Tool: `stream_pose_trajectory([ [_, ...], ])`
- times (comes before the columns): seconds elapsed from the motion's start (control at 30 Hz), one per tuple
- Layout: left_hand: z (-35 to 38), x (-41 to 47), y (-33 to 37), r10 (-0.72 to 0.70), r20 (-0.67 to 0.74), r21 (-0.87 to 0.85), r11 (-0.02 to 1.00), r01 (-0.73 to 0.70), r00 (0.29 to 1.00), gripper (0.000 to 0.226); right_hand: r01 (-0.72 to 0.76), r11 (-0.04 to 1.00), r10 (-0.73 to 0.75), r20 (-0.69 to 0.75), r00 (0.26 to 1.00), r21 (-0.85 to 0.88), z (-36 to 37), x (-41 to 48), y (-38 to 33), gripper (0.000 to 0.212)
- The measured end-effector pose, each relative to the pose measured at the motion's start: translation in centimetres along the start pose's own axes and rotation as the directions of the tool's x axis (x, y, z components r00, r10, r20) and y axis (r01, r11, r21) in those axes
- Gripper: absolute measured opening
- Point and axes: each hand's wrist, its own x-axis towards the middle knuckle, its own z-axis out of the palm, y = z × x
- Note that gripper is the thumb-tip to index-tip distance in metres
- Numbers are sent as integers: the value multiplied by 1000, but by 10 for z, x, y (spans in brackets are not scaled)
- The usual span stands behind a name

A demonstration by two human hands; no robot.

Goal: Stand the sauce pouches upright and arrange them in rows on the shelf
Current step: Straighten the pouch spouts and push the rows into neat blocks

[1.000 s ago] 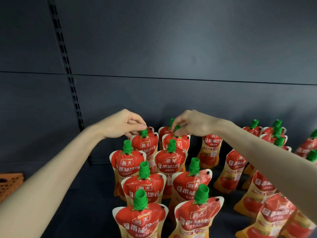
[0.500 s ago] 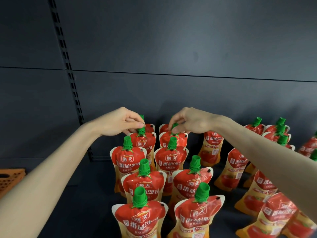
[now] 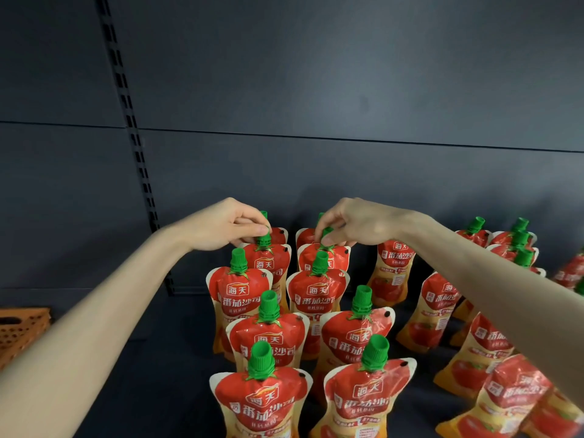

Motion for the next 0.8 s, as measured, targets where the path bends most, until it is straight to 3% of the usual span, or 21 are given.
stream_pose_trajectory([
  [0.8, -2, -3, 3, 8, 21, 38, 999, -9, 1000, 16, 0, 1000, 0, -48, 999, 1, 3, -3, 1, 21],
])
